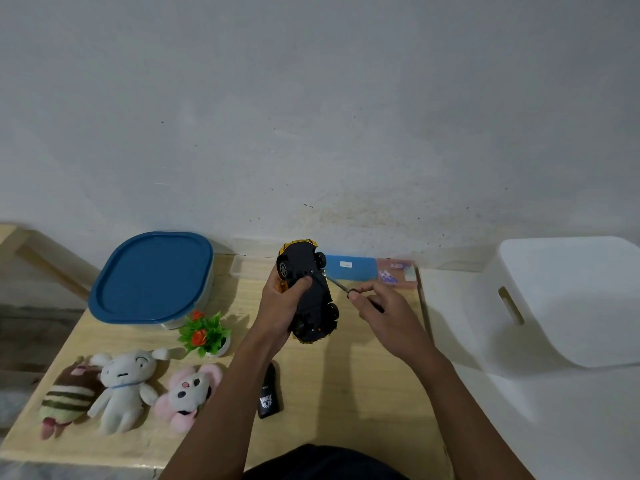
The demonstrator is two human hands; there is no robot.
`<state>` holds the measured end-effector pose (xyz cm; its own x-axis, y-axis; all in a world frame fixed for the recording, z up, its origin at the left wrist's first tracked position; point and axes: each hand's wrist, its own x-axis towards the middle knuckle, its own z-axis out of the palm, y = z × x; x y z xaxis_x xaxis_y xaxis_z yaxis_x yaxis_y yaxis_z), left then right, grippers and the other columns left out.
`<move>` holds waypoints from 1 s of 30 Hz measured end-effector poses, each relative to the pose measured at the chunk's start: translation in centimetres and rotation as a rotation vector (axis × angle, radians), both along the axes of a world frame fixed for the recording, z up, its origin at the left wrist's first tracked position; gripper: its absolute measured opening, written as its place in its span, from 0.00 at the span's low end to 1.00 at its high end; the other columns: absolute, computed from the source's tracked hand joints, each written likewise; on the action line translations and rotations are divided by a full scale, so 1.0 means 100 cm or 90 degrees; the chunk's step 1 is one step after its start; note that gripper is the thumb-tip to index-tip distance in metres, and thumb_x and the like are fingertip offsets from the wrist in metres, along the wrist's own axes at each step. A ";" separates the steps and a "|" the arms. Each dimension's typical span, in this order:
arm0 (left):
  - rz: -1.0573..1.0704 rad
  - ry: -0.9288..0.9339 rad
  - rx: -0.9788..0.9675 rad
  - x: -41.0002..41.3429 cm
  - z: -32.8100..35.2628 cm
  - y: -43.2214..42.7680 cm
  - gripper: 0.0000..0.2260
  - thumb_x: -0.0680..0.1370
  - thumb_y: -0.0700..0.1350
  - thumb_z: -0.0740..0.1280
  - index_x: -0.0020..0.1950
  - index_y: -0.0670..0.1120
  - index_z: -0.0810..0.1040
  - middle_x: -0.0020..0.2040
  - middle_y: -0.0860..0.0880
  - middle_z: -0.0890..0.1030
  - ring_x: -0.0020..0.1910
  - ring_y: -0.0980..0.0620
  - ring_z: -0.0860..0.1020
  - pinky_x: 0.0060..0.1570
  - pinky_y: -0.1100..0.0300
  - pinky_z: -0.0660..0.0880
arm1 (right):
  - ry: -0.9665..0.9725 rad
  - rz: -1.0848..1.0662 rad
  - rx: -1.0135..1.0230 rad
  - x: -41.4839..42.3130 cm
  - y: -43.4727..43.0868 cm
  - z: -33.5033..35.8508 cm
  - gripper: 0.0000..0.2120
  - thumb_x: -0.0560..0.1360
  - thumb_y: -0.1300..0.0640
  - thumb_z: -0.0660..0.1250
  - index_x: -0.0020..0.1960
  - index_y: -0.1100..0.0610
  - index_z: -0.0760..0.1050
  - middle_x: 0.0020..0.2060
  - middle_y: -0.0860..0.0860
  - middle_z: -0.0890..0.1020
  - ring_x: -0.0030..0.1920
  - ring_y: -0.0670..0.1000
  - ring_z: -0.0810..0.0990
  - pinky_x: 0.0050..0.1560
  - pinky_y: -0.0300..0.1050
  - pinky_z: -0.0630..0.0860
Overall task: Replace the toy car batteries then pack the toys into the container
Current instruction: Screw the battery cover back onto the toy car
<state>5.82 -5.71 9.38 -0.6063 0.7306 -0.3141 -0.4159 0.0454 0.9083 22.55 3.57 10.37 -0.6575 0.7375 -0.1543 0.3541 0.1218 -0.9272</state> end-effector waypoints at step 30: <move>-0.011 0.097 -0.001 0.004 0.001 -0.004 0.16 0.77 0.38 0.69 0.62 0.52 0.76 0.51 0.47 0.83 0.50 0.49 0.82 0.46 0.56 0.80 | -0.292 0.038 0.338 -0.010 0.001 0.040 0.10 0.76 0.36 0.61 0.49 0.41 0.72 0.34 0.40 0.77 0.33 0.40 0.76 0.30 0.37 0.66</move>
<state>6.25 -6.13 9.46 -0.6342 0.7410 -0.2209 -0.2730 0.0527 0.9606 21.55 3.63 14.38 -0.6538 0.7547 -0.0539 0.6736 0.5481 -0.4958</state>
